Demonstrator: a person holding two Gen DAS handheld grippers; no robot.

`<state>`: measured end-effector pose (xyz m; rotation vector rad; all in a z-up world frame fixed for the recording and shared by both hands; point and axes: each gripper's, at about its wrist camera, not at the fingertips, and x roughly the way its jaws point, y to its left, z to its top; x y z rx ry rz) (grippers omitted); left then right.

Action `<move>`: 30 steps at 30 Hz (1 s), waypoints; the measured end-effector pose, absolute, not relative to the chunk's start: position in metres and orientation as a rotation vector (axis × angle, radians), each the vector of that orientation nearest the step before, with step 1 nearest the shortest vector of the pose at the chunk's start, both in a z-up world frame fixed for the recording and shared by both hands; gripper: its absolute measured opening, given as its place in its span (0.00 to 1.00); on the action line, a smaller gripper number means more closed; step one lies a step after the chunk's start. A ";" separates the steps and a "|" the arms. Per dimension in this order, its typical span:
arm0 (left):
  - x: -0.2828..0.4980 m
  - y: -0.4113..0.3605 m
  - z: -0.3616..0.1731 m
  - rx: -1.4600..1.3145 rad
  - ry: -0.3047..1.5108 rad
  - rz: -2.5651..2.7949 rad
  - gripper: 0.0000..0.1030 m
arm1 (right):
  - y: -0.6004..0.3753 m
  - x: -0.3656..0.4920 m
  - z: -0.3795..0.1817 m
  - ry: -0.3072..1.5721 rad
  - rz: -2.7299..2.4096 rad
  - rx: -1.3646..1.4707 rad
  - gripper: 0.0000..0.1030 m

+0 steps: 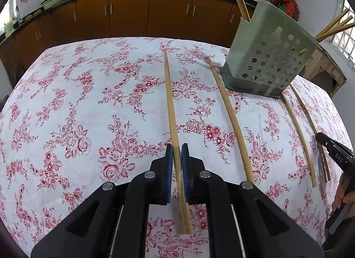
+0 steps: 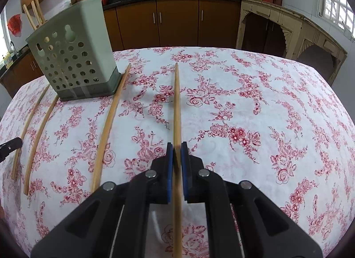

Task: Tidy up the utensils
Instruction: 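Lift both held chopsticks upright and carry them above the green holder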

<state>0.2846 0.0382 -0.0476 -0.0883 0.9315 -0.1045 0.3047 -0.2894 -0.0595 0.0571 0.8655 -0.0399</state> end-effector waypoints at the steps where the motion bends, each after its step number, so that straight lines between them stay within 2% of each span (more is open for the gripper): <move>1: 0.284 0.037 -0.047 -0.083 0.929 -0.103 0.09 | -0.290 0.305 -0.059 0.865 -0.039 0.058 0.08; 12: 0.272 0.021 -0.048 0.020 0.891 -0.054 0.10 | -0.289 0.304 -0.059 0.866 -0.040 0.056 0.08; 30: 0.265 0.026 -0.048 0.016 0.886 -0.041 0.10 | -0.286 0.290 -0.059 0.865 -0.027 0.040 0.08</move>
